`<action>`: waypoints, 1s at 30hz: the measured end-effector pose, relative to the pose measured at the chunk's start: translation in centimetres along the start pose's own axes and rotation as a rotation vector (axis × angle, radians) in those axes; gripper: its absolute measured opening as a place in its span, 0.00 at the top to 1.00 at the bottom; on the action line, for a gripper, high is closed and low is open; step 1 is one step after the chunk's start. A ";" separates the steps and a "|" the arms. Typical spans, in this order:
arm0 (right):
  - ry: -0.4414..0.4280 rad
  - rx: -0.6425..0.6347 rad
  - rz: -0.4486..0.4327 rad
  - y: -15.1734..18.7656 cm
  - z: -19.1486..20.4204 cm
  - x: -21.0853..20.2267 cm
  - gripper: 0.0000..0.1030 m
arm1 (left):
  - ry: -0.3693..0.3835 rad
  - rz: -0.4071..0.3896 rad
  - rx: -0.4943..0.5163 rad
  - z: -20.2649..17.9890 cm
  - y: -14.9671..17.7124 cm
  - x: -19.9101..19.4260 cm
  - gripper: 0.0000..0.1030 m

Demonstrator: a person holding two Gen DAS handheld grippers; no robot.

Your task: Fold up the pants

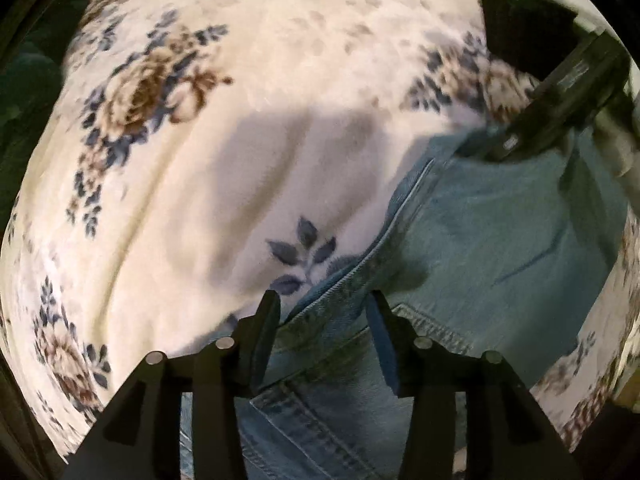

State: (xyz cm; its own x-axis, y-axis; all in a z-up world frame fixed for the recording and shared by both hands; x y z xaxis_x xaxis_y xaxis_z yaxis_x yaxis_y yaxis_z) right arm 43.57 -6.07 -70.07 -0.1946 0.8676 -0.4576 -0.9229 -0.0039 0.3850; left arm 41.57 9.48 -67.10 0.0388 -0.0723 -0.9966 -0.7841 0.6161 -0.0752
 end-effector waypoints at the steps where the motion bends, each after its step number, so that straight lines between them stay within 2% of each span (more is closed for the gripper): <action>1: -0.008 0.027 -0.002 -0.3 -0.4 0.5 0.91 | 0.003 -0.018 -0.017 0.1 -0.1 -0.4 0.57; 3: -0.020 0.084 -0.015 -1.0 -1.3 1.0 0.91 | -0.003 -0.044 -0.055 0.4 -0.2 -1.3 0.56; 5: -0.047 0.136 -0.021 -1.6 -1.9 1.5 0.91 | -0.045 -0.064 -0.096 1.5 -0.2 -2.1 0.56; 7: -0.080 0.161 -0.023 -1.5 -2.1 1.5 0.91 | -0.080 -0.082 -0.134 1.2 1.5 -2.9 0.56; 11: -0.149 0.187 -0.042 -0.4 -2.7 1.1 0.76 | -0.082 -0.123 -0.228 2.1 2.9 -2.7 0.56; 13: -0.218 0.211 -0.059 -0.3 -2.4 0.8 0.62 | -0.064 -0.132 -0.276 1.8 3.6 -2.2 0.56; 15: -0.291 0.217 -0.087 -0.5 -1.7 0.4 0.39 | -0.046 -0.131 -0.308 1.4 3.3 -1.1 0.56; 16: -0.304 0.214 -0.100 -0.9 -1.3 0.6 0.37 | -0.033 -0.130 -0.327 1.2 3.7 -0.9 0.56; 18: -0.271 0.207 -0.102 -1.6 -0.8 1.6 0.37 | -0.030 -0.125 -0.333 0.7 4.3 -1.0 0.56; 19: -0.233 0.192 -0.084 -1.9 -0.3 2.8 0.37 | -0.038 -0.123 -0.335 0.7 4.3 -0.7 0.56; 20: -0.196 0.180 -0.076 -1.9 -0.3 3.2 0.49 | -0.038 -0.122 -0.341 0.7 4.5 -0.7 0.56; 21: -0.119 0.158 -0.079 -2.2 -0.2 3.8 0.67 | -0.036 -0.123 -0.348 0.7 4.5 -0.6 0.56; 22: -0.024 0.134 -0.079 -2.5 -0.1 4.5 0.78 | -0.046 -0.123 -0.356 0.9 4.5 -0.6 0.56; 23: 0.073 0.123 -0.086 -2.8 -0.4 4.6 0.83 | -0.052 -0.121 -0.363 1.1 4.6 -0.4 0.56; 25: 0.098 0.129 -0.106 -3.0 0.2 3.8 0.88 | -0.043 -0.108 -0.374 1.3 4.7 0.1 0.56; 28: 0.014 0.223 -0.152 -3.6 1.5 1.0 0.88 | -0.032 -0.077 -0.365 1.4 5.5 1.4 0.55; 29: 0.007 0.220 -0.176 -4.3 1.7 0.3 0.99 | -0.032 -0.072 -0.360 1.4 5.6 1.6 0.55; 30: 0.013 0.210 -0.210 -5.1 1.8 -0.6 0.99 | -0.031 -0.069 -0.355 1.4 5.7 1.6 0.55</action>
State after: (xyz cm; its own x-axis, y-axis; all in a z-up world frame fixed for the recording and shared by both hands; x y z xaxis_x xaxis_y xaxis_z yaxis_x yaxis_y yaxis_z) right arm 49.00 -5.65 -70.28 -0.0122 0.8319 -0.5548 -0.8547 0.2793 0.4377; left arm 38.03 13.92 -69.18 0.1135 -0.0765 -0.9906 -0.9450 0.2997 -0.1314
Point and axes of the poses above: each gripper's, at about its wrist camera, not at the fingertips, and x roughly the way its jaws point, z to its left, y to its underside, the point moved 10 cm from there along x, roughly the way its jaws point, and after that the axes turned 1 degree about x, right-handed, at the moved point
